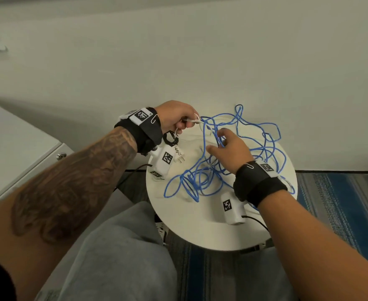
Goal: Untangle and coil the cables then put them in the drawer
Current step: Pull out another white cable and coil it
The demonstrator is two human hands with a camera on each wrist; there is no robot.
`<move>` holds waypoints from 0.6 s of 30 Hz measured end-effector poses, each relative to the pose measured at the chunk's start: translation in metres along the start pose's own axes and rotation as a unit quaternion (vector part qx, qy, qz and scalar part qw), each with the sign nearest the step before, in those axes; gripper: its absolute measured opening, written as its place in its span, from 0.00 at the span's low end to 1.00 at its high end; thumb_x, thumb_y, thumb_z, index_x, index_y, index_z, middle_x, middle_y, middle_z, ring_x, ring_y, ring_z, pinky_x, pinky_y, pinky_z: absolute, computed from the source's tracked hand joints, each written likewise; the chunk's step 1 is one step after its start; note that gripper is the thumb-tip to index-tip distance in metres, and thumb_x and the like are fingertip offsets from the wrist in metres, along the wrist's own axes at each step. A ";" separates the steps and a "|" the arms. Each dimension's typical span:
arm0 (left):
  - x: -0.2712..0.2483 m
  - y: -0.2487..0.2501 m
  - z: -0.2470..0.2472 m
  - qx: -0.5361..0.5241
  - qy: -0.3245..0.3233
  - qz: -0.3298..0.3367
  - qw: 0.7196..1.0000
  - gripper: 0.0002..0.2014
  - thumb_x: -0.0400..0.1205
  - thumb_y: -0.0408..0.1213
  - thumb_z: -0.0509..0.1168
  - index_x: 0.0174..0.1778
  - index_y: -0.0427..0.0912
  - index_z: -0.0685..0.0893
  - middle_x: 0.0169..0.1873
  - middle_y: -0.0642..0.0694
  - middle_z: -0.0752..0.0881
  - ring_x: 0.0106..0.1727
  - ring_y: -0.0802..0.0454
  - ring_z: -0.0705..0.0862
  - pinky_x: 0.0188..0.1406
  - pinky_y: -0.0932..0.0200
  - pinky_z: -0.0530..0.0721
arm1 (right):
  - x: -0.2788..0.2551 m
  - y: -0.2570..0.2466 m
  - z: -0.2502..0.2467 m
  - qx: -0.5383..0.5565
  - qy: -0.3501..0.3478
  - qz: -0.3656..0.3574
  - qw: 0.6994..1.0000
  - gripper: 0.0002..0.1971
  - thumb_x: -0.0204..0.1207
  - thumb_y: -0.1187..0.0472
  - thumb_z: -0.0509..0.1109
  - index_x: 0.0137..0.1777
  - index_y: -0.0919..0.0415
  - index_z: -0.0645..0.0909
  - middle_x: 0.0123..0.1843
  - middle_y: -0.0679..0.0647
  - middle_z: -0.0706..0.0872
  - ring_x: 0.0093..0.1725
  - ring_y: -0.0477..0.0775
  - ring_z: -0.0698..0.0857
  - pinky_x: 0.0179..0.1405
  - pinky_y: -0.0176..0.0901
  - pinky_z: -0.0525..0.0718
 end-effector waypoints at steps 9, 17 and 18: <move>-0.024 0.021 -0.036 -0.147 0.091 0.028 0.985 0.06 0.74 0.38 0.60 0.33 0.45 0.79 0.18 0.52 0.67 0.19 0.56 0.57 0.26 0.60 0.62 | 0.002 0.017 0.022 -0.169 -0.085 0.035 0.981 0.06 0.78 0.56 0.68 0.52 0.56 0.81 0.48 0.55 0.84 0.49 0.60 0.83 0.44 0.46 0.78; -0.063 0.071 -0.068 -0.177 0.170 0.124 0.962 0.07 0.82 0.33 0.59 0.40 0.45 0.81 0.24 0.50 0.74 0.22 0.54 0.63 0.26 0.61 0.65 | -0.012 -0.019 0.016 -0.190 -0.154 -0.013 0.970 0.35 0.71 0.33 0.73 0.76 0.45 0.75 0.63 0.49 0.86 0.65 0.55 0.84 0.67 0.51 0.80; -0.069 0.080 -0.069 -0.183 0.169 0.137 0.959 0.07 0.83 0.33 0.60 0.43 0.45 0.81 0.26 0.49 0.75 0.22 0.54 0.66 0.26 0.61 0.67 | -0.014 -0.031 0.007 -0.213 -0.125 -0.032 0.968 0.32 0.71 0.28 0.69 0.70 0.43 0.80 0.61 0.47 0.87 0.64 0.54 0.84 0.66 0.51 0.80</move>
Point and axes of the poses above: each hand's wrist, its own x-axis towards the middle knuckle, its own z-axis out of the palm, y = z × x, the point moved 8 cm from there along x, towards the middle knuckle
